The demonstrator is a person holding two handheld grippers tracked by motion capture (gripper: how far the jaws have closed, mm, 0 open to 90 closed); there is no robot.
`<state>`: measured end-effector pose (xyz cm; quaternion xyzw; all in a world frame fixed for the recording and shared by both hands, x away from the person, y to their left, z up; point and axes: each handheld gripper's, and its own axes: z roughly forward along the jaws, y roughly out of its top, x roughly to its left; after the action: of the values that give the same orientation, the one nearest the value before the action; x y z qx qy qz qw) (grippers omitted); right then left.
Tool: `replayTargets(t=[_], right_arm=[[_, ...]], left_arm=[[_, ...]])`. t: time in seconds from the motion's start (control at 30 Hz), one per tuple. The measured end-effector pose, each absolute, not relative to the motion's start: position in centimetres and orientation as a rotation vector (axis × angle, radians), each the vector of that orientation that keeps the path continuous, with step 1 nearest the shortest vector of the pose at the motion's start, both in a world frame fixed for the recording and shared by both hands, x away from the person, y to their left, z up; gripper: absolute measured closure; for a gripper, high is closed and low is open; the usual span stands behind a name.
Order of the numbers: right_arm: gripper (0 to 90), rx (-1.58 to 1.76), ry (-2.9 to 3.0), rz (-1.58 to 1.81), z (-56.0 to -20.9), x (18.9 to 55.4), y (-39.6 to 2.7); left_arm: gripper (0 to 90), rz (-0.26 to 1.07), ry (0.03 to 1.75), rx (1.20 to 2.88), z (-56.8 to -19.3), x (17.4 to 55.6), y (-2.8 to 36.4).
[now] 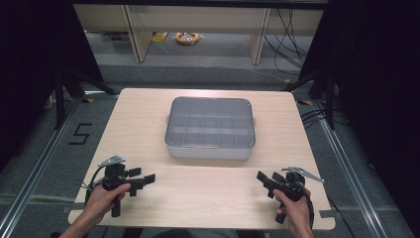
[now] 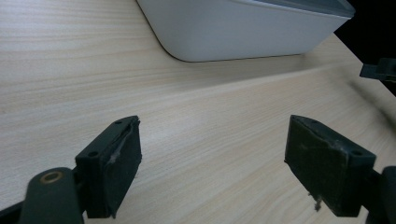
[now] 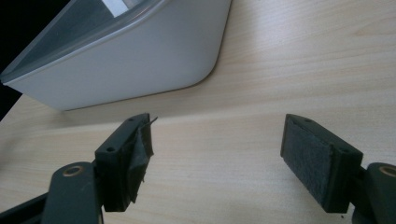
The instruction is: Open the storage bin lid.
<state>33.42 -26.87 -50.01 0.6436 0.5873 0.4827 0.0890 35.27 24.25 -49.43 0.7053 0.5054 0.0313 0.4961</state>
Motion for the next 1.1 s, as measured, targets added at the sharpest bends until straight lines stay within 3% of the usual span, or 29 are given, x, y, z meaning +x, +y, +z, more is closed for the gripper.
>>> replayTargets(t=[0.93, 1.1], right_arm=[[27.6, 1.889, 1.686, 1.551, -47.8, 37.8, -28.7], [24.2, 1.843, 1.724, 1.555, -47.6, 38.5, -28.6]], left_arm=[[17.3, 0.042, 1.245, 1.658, -48.7, 37.3, 24.0], [16.7, 0.048, 1.249, 1.658, -48.5, 38.0, 24.0]])
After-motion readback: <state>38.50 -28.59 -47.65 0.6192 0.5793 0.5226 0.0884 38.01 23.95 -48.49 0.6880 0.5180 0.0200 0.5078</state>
